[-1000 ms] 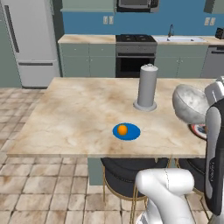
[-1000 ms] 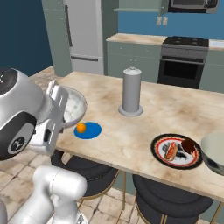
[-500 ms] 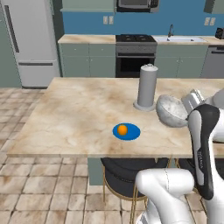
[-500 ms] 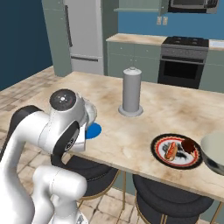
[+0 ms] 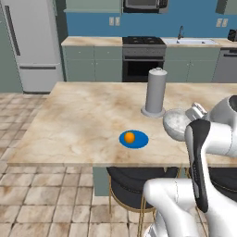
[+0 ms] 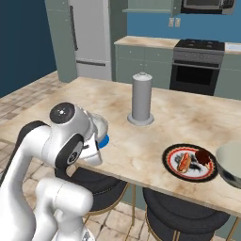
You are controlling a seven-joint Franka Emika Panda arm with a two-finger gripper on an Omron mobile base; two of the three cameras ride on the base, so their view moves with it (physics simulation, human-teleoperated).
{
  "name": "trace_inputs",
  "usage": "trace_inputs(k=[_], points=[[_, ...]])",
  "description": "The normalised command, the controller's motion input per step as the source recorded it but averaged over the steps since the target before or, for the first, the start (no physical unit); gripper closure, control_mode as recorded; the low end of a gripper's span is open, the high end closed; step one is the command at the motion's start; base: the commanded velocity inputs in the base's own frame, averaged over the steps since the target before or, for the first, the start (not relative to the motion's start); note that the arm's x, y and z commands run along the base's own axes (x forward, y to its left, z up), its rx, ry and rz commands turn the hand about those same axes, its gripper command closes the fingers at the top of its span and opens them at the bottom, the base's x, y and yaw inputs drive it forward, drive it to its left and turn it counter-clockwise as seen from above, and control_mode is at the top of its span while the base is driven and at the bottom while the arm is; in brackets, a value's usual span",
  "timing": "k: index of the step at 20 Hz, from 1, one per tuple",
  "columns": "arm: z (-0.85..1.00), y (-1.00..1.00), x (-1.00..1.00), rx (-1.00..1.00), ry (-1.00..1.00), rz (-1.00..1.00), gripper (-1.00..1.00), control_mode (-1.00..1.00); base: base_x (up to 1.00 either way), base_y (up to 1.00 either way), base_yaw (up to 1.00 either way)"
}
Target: Take the smaller bowl and place it next to the appetizer plate on the dining counter , and place the larger bowl next to the plate with cooked food.
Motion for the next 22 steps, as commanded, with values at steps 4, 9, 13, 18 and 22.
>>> trace_inputs(k=[4, 9, 13, 18, 22], points=[[-0.03, -0.1, 0.17, 0.0, 0.01, 0.0, 1.0, -1.0, 0.0, 0.0, 0.0], [-0.21, -0.13, 0.22, -0.05, 0.0, 0.0, 1.0, -1.0, 0.0, 0.0, 0.0], [-0.23, -0.23, 0.44, -0.05, 0.0, 0.0, 1.0, -1.0, 0.0, 0.0, 0.0], [-0.24, -0.12, 0.32, -0.01, 0.0, 0.0, 1.0, -1.0, 0.0, 0.0, 0.0], [-0.34, 0.0, 0.25, 0.04, 0.05, 0.03, 1.0, -1.0, 0.0, 0.0, 0.0]])
